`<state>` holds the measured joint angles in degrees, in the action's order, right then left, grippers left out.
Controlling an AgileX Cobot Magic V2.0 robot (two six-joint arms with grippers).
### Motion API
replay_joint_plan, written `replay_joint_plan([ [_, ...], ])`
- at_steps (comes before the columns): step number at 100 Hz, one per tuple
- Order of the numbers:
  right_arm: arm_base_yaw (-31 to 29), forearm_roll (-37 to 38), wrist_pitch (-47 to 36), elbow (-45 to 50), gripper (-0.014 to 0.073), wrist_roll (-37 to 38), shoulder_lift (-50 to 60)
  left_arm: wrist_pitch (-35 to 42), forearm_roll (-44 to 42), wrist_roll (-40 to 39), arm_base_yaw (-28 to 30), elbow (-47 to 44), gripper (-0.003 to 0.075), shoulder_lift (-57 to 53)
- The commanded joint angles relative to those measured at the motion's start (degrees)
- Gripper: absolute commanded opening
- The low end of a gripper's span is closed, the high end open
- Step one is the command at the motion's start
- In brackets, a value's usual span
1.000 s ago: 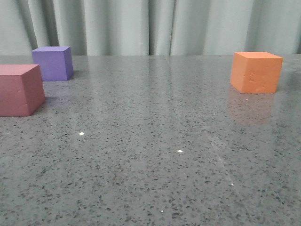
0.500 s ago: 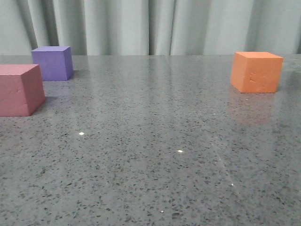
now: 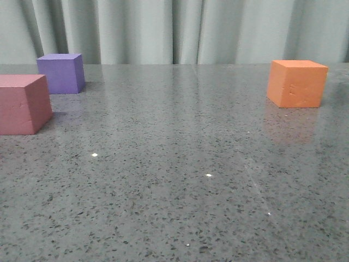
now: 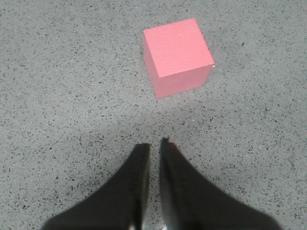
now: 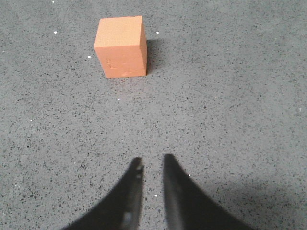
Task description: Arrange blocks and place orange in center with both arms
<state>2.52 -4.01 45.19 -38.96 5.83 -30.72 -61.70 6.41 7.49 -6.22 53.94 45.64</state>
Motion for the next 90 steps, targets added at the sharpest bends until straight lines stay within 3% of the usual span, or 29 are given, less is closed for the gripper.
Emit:
replay_joint_plan([
  [1,0.14,-0.36,-3.58,-2.00,0.0433,-0.32,-0.73,2.50,0.46,0.01,-0.48,2.07,0.0250,0.07],
  [11,0.14,-0.36,-3.95,-2.00,0.0595,-0.32,-0.73,2.50,0.56,-0.10,-0.48,2.07,0.0461,0.07],
  [21,0.14,-0.75,-4.00,-2.00,0.0624,-0.32,-0.73,2.50,0.56,-0.10,-0.48,2.07,0.0577,0.07],
  [50,0.19,-3.76,-3.74,-4.58,0.0624,-1.14,-3.51,2.50,0.56,-0.10,-0.48,2.07,0.0576,0.07],
  [74,0.30,-4.82,-2.80,-16.80,0.0624,-2.89,-16.33,2.50,0.56,-0.10,-0.48,2.07,0.0576,0.07],
  [90,3.44,-4.83,-1.87,-26.31,0.0624,-2.89,-27.57,2.50,0.56,-0.10,-0.48,2.07,0.0576,0.07],
])
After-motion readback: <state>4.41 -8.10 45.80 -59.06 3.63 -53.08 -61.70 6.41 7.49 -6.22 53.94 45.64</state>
